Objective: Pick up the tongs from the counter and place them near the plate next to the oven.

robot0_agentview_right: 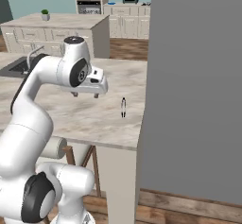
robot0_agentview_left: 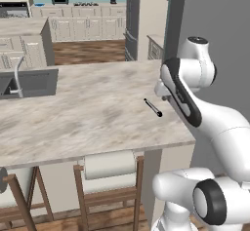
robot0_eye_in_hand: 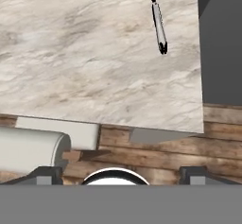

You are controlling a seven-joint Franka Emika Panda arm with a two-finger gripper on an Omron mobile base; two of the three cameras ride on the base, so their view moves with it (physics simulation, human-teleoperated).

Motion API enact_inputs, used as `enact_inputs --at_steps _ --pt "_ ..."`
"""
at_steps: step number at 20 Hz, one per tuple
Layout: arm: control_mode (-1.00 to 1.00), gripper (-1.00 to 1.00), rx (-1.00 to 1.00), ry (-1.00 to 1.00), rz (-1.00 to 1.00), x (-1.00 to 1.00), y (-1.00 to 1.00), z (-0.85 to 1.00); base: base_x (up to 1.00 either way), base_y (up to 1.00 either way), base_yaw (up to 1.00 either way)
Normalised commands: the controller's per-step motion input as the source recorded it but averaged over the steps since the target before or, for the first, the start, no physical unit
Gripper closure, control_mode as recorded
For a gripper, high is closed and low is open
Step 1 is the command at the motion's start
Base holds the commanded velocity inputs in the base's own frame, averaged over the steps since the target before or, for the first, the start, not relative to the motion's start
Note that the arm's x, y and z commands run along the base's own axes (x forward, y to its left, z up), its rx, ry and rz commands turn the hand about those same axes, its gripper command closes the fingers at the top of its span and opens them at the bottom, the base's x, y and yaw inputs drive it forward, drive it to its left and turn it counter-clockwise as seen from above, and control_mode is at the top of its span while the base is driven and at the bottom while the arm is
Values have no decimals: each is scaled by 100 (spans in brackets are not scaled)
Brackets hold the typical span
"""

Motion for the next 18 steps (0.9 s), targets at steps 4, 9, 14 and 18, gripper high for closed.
enact_inputs --at_steps 4,9,14,18 --pt "-100 -100 -4 0 0 25 -29 -37 0 0 0" --pt "-100 -100 -9 0 0 29 -13 -41 0 0 0" --pt "-100 -100 -3 0 0 32 -11 -35 0 0 0" --pt "-100 -100 0 0 4 34 -13 -30 0 0 0"
